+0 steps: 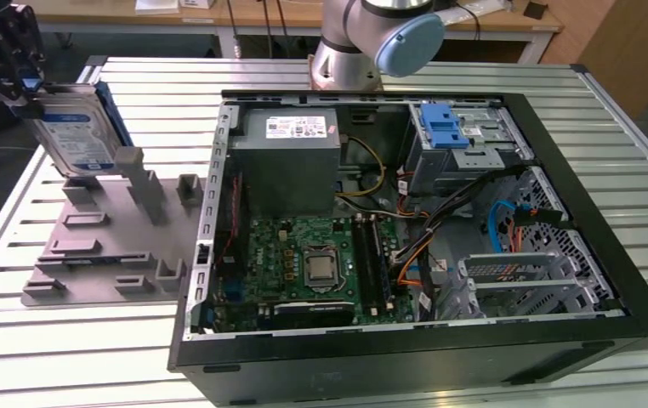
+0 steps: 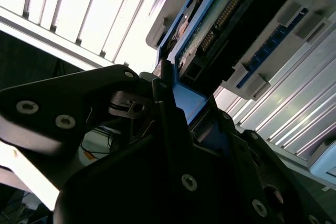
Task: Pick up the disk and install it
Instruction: 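Pick up the disk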
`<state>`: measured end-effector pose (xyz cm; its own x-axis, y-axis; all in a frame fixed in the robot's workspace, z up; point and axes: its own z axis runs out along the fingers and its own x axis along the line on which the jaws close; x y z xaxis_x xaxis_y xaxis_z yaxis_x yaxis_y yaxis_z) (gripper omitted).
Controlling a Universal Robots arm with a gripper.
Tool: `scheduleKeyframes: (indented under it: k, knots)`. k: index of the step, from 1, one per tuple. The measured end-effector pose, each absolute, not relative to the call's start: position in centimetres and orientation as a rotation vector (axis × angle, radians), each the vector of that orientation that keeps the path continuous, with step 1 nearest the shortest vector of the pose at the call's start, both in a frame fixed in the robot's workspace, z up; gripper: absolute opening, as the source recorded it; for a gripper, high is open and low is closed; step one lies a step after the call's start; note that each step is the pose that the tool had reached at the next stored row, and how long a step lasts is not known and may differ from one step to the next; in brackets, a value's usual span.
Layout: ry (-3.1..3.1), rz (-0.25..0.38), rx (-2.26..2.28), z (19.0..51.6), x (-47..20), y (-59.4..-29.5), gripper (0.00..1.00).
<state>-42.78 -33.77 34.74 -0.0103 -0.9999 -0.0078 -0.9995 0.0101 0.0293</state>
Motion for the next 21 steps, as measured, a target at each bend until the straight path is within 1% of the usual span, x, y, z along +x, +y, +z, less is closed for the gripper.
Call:
scheduleKeyframes:
  k: [21]
  knots:
    - [-2.222, -0.041, 2.199, 36.7, -42.8, -33.8, 0.36]
